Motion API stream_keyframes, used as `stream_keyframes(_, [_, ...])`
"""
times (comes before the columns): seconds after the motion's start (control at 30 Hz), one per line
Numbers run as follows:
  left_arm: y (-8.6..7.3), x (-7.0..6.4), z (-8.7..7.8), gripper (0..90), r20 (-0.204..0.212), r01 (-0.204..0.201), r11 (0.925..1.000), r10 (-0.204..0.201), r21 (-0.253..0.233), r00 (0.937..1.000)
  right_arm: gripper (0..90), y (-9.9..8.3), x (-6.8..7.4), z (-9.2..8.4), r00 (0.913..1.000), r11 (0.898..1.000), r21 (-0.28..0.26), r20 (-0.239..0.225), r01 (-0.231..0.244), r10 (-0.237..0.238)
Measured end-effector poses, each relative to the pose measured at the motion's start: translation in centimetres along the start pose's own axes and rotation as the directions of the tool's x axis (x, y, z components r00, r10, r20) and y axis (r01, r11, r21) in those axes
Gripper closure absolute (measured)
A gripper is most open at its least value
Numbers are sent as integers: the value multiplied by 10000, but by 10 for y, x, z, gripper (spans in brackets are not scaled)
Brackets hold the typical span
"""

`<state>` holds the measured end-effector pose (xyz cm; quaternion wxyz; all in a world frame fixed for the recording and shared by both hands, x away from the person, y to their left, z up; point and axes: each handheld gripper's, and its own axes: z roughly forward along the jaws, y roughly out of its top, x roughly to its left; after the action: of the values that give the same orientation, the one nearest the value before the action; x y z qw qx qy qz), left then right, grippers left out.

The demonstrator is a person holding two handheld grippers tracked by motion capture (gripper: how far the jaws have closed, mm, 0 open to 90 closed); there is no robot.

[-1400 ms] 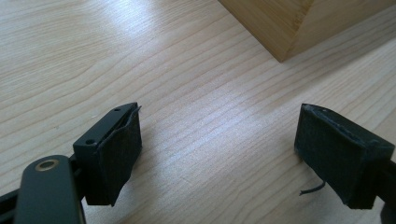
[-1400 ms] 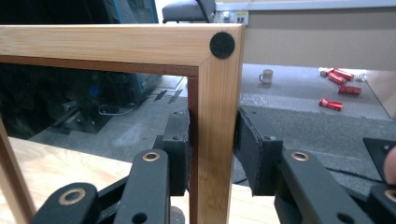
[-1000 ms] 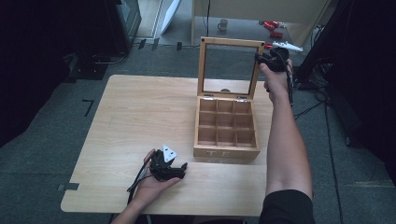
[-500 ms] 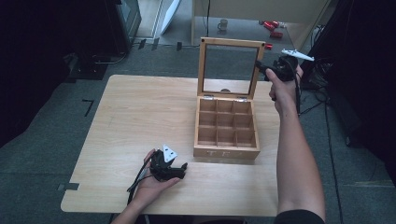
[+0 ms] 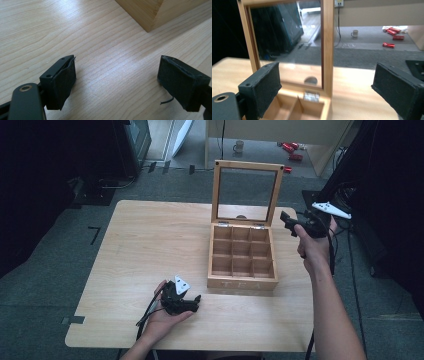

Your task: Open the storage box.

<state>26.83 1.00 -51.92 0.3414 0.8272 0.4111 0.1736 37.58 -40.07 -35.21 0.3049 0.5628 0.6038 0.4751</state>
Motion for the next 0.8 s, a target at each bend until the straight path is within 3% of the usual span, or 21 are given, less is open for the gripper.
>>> stream_keyframes(0.07, [0, 0, 0, 157, 6, 11, 10000, -11, -2, 10000, 70, -11, 2, -9, 9996, 9996, 142, 118, 256, -257])
stream_keyframes(0.23, [0, 0, 0, 157, -12, 17, 10000, -17, -5, 10000, 70, -28, 2, -26, 9996, 9996, 147, 101, 248, -250])
stream_keyframes(0.3, [0, 0, 0, 157, 1, -2, 10000, 2, 3, 10000, 71, -41, 4, -41, 9999, 9999, -28, 38, 126, -126])
stream_keyframes(0.43, [0, 0, 0, 156, 0, 11, 10000, -11, -7, 10000, 71, -57, 9, -54, 9994, 9995, 68, 163, 308, -309])
stream_keyframes(0.57, [0, 0, 0, 157, 1, 10, 10000, -10, -6, 10000, 72, -73, 9, -69, 9999, 9999, 7, 67, 109, -109])
stream_keyframes(0.6, [0, 0, 0, 156, 0, 38, 10000, -38, -24, 10000, 74, -82, 11, -76, 9992, 9995, 73, 269, 297, -299])
stream_keyframes(0.77, [0, 0, 0, 157, -1, -6, 10000, 6, 12, 10000, 74, -97, 11, -89, 9995, 9996, 206, 247, 178, -183])
stream_keyframes(0.8, [0, 0, 0, 156, 0, -11, 10000, 11, 13, 10000, 75, -106, 12, -95, 9989, 9991, 237, 322, 343, -350])
